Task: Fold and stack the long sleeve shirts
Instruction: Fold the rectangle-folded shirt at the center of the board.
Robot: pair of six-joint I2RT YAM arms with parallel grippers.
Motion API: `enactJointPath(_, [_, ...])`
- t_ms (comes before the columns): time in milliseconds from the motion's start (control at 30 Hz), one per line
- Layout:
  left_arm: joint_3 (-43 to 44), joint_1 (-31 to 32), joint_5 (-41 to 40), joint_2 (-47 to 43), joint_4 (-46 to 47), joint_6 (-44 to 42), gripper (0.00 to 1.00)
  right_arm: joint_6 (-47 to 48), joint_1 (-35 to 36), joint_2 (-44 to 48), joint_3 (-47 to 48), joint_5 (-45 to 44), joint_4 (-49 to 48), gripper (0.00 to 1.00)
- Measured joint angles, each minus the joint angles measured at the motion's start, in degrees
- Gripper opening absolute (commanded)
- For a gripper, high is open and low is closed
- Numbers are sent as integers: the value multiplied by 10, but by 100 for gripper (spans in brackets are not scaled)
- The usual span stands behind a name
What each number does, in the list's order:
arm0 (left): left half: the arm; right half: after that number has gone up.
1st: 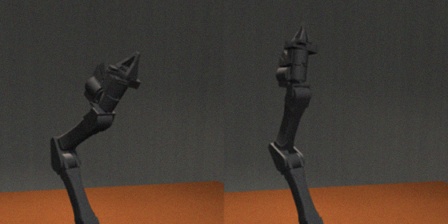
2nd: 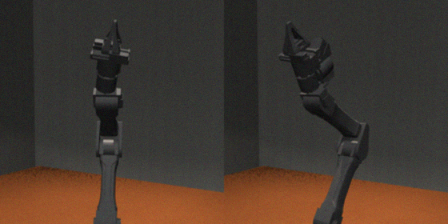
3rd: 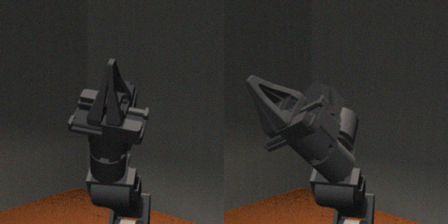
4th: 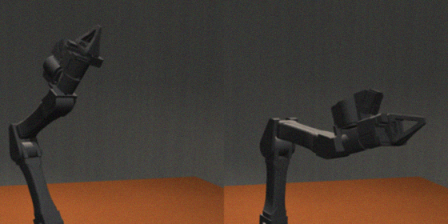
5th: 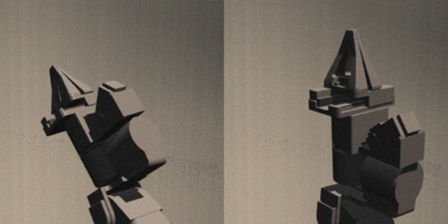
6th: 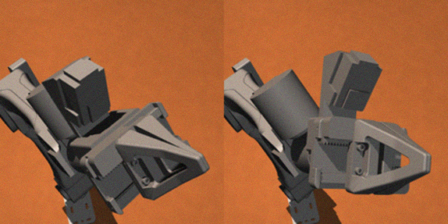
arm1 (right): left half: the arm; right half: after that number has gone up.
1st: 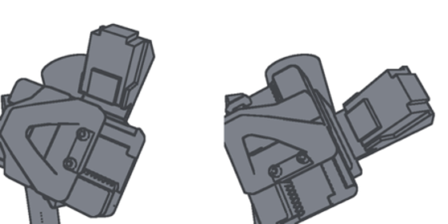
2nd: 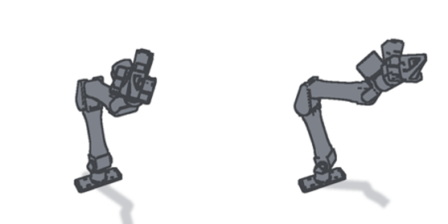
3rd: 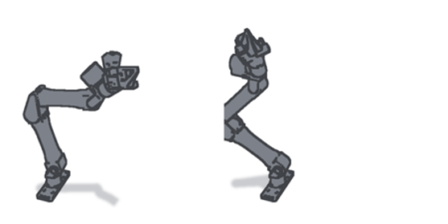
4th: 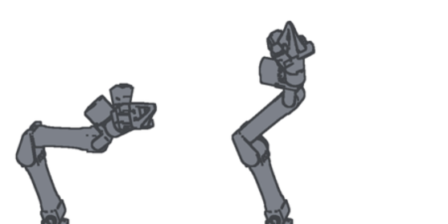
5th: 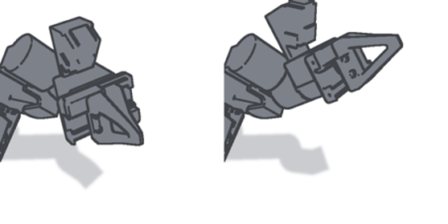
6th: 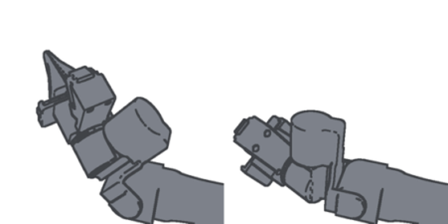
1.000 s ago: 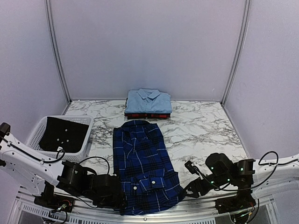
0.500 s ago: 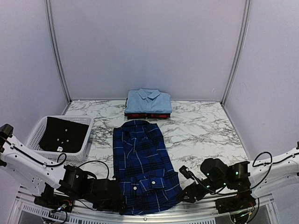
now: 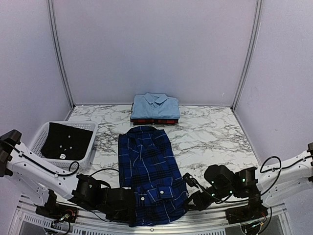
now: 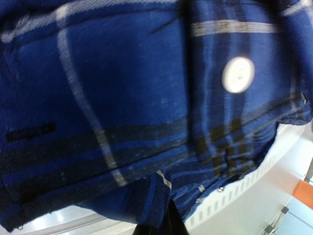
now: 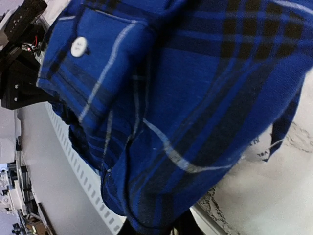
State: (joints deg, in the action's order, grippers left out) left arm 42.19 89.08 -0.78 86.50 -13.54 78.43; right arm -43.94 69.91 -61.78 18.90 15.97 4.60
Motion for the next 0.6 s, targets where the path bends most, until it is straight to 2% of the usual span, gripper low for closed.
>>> enactJointPath(100, [5, -3, -5, -14, 1, -4, 0, -1, 0, -3, 28, -4, 13, 0])
enactJointPath(333, [8, -38, -18, -76, 2, -12, 0, 2, -21, -16, 101, -15, 49, 0])
enactJointPath(567, [8, -157, -23, -115, 3, -40, 0, 37, -135, -102, 188, -2, 54, 0])
enactJointPath(600, [7, -180, -23, -118, 5, -44, 6, 42, -150, -123, 202, 3, 50, 1])
